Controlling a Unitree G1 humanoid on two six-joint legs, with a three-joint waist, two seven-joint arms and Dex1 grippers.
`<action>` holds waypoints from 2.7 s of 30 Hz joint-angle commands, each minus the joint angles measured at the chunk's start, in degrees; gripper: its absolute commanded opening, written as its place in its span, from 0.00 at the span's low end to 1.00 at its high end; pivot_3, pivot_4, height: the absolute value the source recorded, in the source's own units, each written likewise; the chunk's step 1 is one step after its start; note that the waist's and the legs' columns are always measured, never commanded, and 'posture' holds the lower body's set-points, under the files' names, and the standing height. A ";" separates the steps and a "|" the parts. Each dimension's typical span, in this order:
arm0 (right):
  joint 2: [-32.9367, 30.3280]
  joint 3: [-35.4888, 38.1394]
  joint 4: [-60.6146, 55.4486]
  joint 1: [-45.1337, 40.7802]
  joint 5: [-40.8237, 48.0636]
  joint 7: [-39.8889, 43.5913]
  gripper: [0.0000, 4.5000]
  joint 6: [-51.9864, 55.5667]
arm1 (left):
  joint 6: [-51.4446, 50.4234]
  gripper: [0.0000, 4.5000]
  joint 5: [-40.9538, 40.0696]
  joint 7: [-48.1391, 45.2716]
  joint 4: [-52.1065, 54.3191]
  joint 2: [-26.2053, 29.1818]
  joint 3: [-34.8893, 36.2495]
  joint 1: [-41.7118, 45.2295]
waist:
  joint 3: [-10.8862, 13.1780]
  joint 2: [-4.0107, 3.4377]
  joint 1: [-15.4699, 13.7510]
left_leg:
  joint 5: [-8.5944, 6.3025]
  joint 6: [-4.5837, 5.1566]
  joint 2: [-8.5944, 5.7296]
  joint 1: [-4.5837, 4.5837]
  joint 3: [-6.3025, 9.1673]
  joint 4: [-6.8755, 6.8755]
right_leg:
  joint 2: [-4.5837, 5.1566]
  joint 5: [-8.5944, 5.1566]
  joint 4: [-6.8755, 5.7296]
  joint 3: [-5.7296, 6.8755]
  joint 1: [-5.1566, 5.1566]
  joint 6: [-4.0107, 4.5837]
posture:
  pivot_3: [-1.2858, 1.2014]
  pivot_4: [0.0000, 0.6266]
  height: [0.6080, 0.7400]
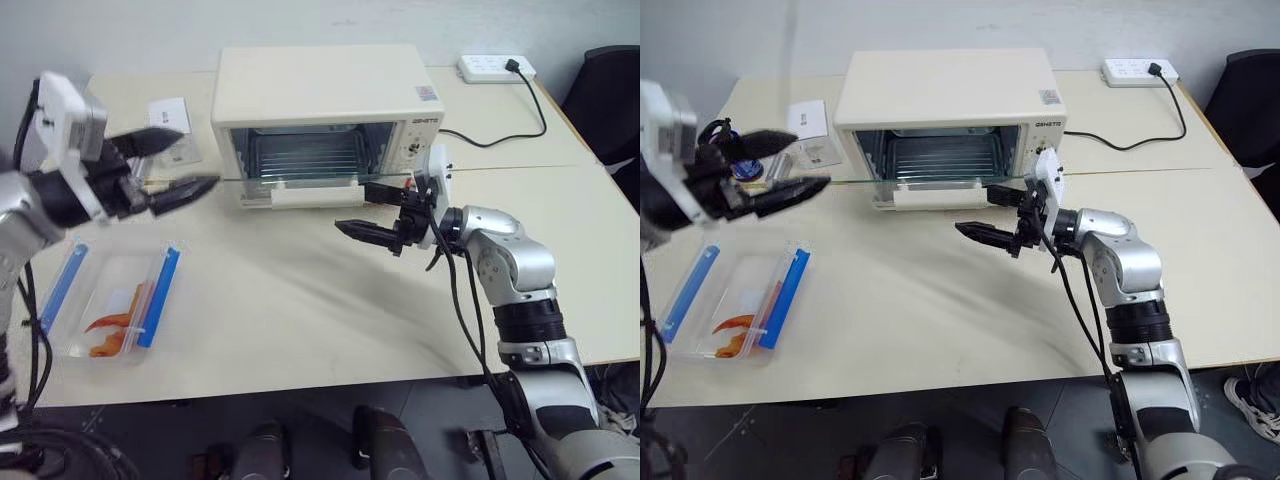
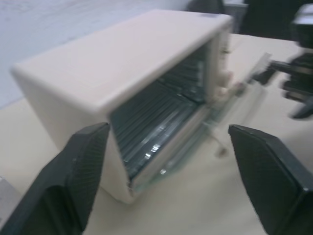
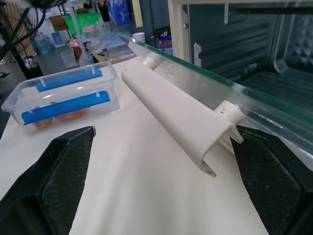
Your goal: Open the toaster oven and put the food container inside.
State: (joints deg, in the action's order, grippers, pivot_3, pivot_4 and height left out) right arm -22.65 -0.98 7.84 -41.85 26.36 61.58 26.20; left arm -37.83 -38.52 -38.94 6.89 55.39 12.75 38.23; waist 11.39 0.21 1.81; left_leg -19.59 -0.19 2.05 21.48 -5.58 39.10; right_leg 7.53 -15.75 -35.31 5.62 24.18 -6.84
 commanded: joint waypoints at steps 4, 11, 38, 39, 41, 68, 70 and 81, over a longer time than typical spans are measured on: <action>1.56 -0.34 -4.99 1.66 0.54 -2.36 1.00 -1.05 | 8.35 0.42 12.83 -3.89 -11.49 -3.62 -10.30 9.16 | -0.01 0.03 -0.17 | 0.00 0.00 0.00 0.07 -0.22 0.01 | 0.04 0.00 -0.18 0.02 0.27 0.00 | 0.52 0.24 1.00; 0.86 0.71 -8.42 4.20 1.14 -5.08 1.00 -0.15 | 9.10 0.05 17.51 -10.82 -13.57 -6.68 -16.15 11.19 | -0.01 0.03 -0.22 | 0.00 0.00 0.00 0.10 -0.28 0.02 | 0.04 0.00 -0.19 -0.01 0.33 0.00 | 0.52 0.24 1.00; -19.68 14.79 -34.34 20.62 22.13 -7.67 1.00 17.46 | 1.19 0.05 32.12 -12.28 2.26 -9.72 -27.36 -2.22 | -0.01 0.19 -2.27 | 0.01 0.15 0.01 0.06 -0.32 0.36 | 0.10 0.01 -0.33 -0.15 0.24 -0.01 | 0.52 0.24 1.00; -19.89 14.39 -34.07 19.70 22.55 -7.41 1.00 17.43 | -1.32 0.05 30.51 -11.68 4.31 -10.04 -25.22 -2.29 | -0.01 0.19 -2.28 | 0.01 0.15 0.01 0.06 -0.32 0.37 | 0.11 0.01 -0.33 -0.15 0.24 -0.01 | 0.52 0.24 1.00; -20.54 13.19 -33.57 18.09 22.81 -6.15 1.00 17.18 | -8.53 0.05 26.34 -9.99 9.72 -10.45 -19.11 -2.61 | -0.01 0.20 -2.33 | 0.01 0.15 0.02 0.07 -0.30 0.36 | 0.10 0.01 -0.33 -0.15 0.25 -0.01 | 0.52 0.24 1.00; -13.93 -4.76 -8.50 -2.28 10.79 18.18 1.00 5.66 | -27.31 0.96 -54.33 71.82 53.11 -45.56 68.99 -51.08 | -0.35 1.20 -1.61 | -0.54 0.18 0.57 -0.12 0.41 0.94 | 0.25 0.00 -0.46 -0.35 -0.15 0.07 | 0.52 0.24 1.00; -13.67 -4.71 -8.58 -2.31 10.66 18.25 1.00 5.81 | -16.51 0.96 -65.45 82.87 53.11 -42.26 62.92 -59.50 | -0.39 1.26 -1.53 | -0.74 0.12 0.72 -0.35 0.44 0.93 | 0.61 -0.05 -0.33 -0.59 -0.37 0.19 | 0.52 0.24 1.00; -14.59 -1.12 -16.26 2.95 12.99 14.10 1.00 9.43 | 16.93 0.96 -72.33 114.34 52.05 -30.71 35.86 -66.67 | -0.55 0.86 -1.63 | -0.89 0.06 0.59 -0.75 0.31 0.90 | 0.09 -0.43 -0.21 -0.47 -0.63 0.86 | 0.52 0.24 1.00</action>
State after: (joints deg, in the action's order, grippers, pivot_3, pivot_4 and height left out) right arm -36.27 -4.54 -5.44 -38.94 37.47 76.48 35.29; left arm -24.11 -111.76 73.05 58.54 23.68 50.48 -27.79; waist 10.85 1.07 0.18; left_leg -20.49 -0.16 2.63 20.73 -5.29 40.00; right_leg 7.54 -16.20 -35.52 5.15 23.56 -5.94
